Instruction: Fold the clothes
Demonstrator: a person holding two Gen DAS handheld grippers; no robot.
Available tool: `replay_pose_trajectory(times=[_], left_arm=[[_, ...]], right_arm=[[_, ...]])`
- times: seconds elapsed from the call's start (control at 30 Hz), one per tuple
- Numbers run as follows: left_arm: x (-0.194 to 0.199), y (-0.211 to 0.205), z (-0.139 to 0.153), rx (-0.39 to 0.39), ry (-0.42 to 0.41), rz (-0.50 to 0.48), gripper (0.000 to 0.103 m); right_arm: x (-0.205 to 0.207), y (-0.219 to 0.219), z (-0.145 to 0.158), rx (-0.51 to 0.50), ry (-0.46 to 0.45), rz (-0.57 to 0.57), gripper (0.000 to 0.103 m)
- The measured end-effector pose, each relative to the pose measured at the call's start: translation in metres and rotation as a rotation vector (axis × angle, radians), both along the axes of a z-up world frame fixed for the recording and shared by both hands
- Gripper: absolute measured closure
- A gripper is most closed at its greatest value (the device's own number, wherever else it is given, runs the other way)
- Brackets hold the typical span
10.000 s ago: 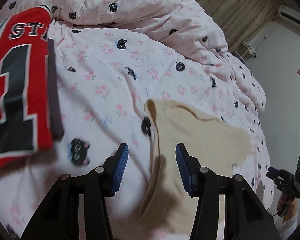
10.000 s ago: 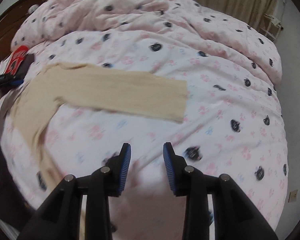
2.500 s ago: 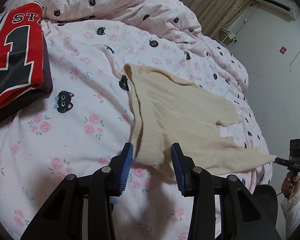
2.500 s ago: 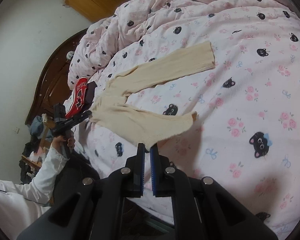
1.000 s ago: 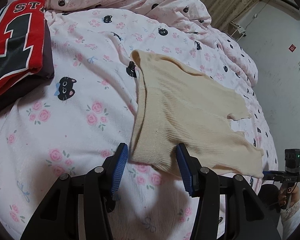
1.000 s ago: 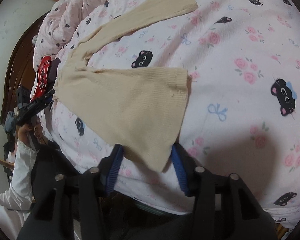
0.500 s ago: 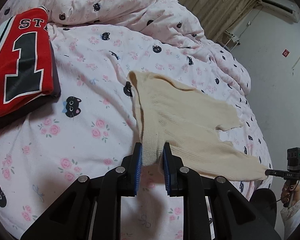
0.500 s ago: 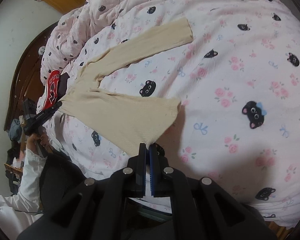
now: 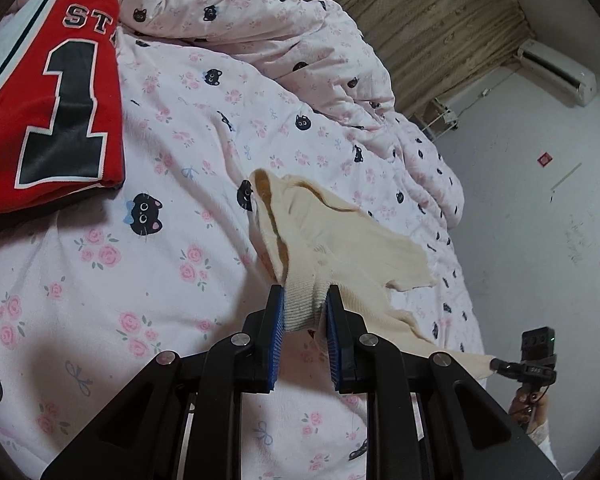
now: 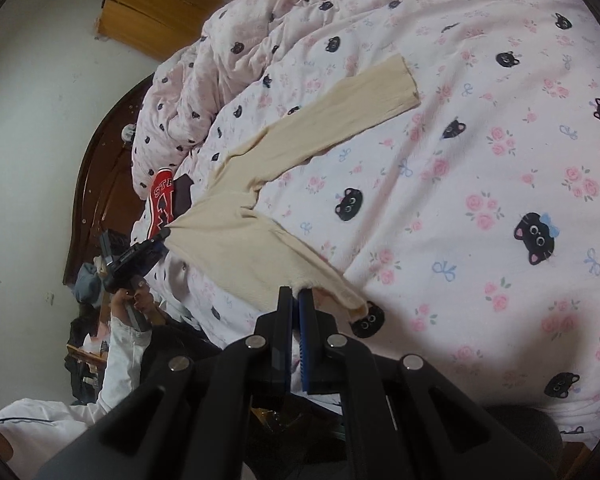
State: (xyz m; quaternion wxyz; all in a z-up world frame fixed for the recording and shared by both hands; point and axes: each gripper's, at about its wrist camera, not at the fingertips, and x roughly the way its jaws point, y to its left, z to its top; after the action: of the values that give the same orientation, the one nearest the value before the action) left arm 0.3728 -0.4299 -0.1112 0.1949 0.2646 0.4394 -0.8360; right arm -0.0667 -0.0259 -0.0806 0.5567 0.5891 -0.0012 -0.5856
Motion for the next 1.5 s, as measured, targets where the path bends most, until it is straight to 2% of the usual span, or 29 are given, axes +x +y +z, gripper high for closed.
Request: replay_pose_trajectory(times=[0.17, 0.3, 0.4, 0.47, 0.5, 0.53, 0.67, 0.77, 0.97, 1.0, 1.1, 1.33, 1.43, 1.5], left_arm=[[-0.005, -0.001, -0.015, 0.010, -0.110, 0.001, 0.086], [-0.009, 0.000, -0.027, 0.010, -0.211, 0.008, 0.084], [-0.006, -0.001, -0.033, 0.032, -0.224, 0.018, 0.081], [-0.002, -0.002, -0.032, 0.032, -0.214, 0.035, 0.073], [0.000, -0.002, -0.031, 0.031, -0.210, 0.044, 0.068], [0.002, -0.003, -0.030, 0.031, -0.201, 0.053, 0.067], [0.011, -0.008, -0.024, 0.012, -0.172, 0.097, 0.064], [0.016, -0.013, -0.020, 0.003, -0.138, 0.130, 0.064], [0.018, -0.018, -0.023, 0.003, -0.142, 0.147, 0.064], [0.018, -0.019, -0.023, 0.003, -0.143, 0.150, 0.064], [0.018, -0.019, -0.026, 0.011, -0.151, 0.149, 0.064], [0.013, -0.016, -0.024, -0.001, -0.151, 0.131, 0.064], [0.010, -0.014, -0.023, -0.002, -0.143, 0.112, 0.064], [0.006, -0.012, -0.023, 0.006, -0.138, 0.092, 0.064]], right_arm=[[0.023, -0.013, -0.034, 0.156, 0.020, 0.109, 0.100], [0.051, -0.022, -0.065, 0.301, 0.081, 0.203, 0.100], [0.057, -0.023, -0.080, 0.404, 0.147, 0.215, 0.095], [0.053, -0.021, -0.083, 0.432, 0.134, 0.210, 0.089], [0.050, -0.018, -0.081, 0.427, 0.131, 0.198, 0.079], [0.046, -0.016, -0.075, 0.399, 0.133, 0.177, 0.074], [0.027, -0.010, -0.050, 0.266, 0.135, 0.085, 0.073], [0.014, -0.015, -0.039, 0.209, 0.165, 0.031, 0.072], [0.000, -0.034, -0.057, 0.187, 0.152, 0.019, 0.072], [0.001, -0.036, -0.060, 0.188, 0.149, 0.025, 0.073], [0.004, -0.042, -0.066, 0.191, 0.144, 0.041, 0.098], [-0.007, -0.027, -0.035, 0.141, 0.190, -0.018, 0.098], [-0.016, -0.023, -0.027, 0.157, 0.227, -0.045, 0.098], [-0.017, -0.027, -0.032, 0.180, 0.243, -0.043, 0.098]])
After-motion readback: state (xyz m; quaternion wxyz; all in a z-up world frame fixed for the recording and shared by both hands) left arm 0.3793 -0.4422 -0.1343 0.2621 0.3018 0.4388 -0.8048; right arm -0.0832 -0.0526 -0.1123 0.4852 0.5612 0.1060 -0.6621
